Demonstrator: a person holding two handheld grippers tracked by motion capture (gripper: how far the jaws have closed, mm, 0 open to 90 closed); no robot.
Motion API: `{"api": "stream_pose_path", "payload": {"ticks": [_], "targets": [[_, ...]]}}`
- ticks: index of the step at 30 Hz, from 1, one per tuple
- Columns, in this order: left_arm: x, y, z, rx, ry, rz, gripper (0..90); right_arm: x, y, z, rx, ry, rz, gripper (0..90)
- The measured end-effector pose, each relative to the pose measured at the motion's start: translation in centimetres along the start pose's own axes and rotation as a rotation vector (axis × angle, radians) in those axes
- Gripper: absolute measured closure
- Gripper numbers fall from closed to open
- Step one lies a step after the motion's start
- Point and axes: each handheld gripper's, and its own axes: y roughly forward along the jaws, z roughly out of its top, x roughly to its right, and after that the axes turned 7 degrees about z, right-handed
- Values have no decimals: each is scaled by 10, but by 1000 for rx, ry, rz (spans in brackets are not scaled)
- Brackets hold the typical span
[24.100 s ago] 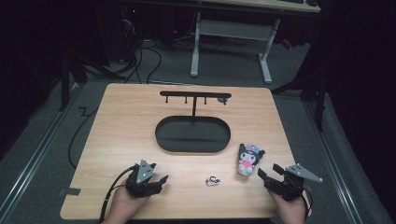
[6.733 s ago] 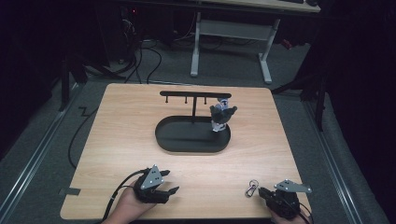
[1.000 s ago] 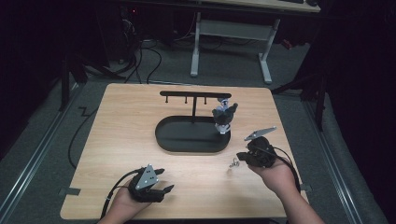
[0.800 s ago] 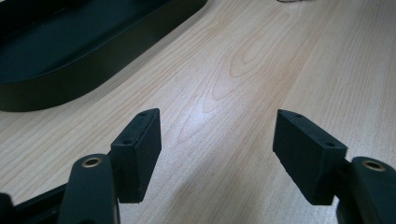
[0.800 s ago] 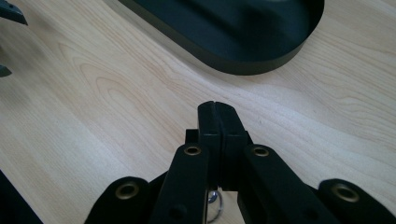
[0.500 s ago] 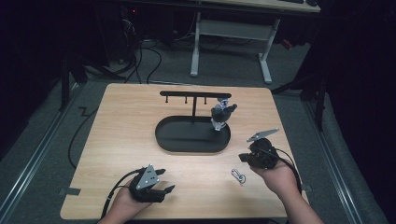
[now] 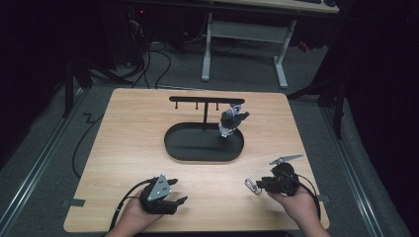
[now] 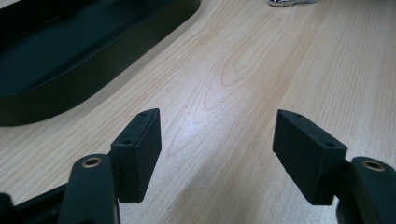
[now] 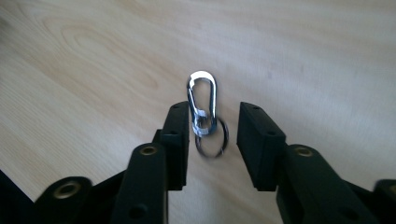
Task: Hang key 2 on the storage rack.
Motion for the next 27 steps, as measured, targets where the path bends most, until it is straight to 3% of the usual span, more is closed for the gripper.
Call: {"api": "stream_pose_path", "payload": {"ticks": [3, 6, 8, 13, 20, 27], "targets": [[0, 3, 0, -3, 1, -4, 332, 6, 7, -19, -11, 37, -3, 539], [0, 6, 1, -8, 3, -12, 332, 10, 15, -27, -16, 54, 32, 570], [2, 7, 2, -7, 3, -13, 332, 7, 20, -28, -22, 24, 25, 620], [3, 8, 2, -14, 13, -10, 332, 1, 23, -25, -18, -34, 47, 889], [2, 8, 1, -20, 12, -9, 332, -9, 19, -16, -9, -103, 12, 896], [0, 6, 0, -14, 3, -2, 332, -16, -5, 14, 16, -143, -20, 897]]}}
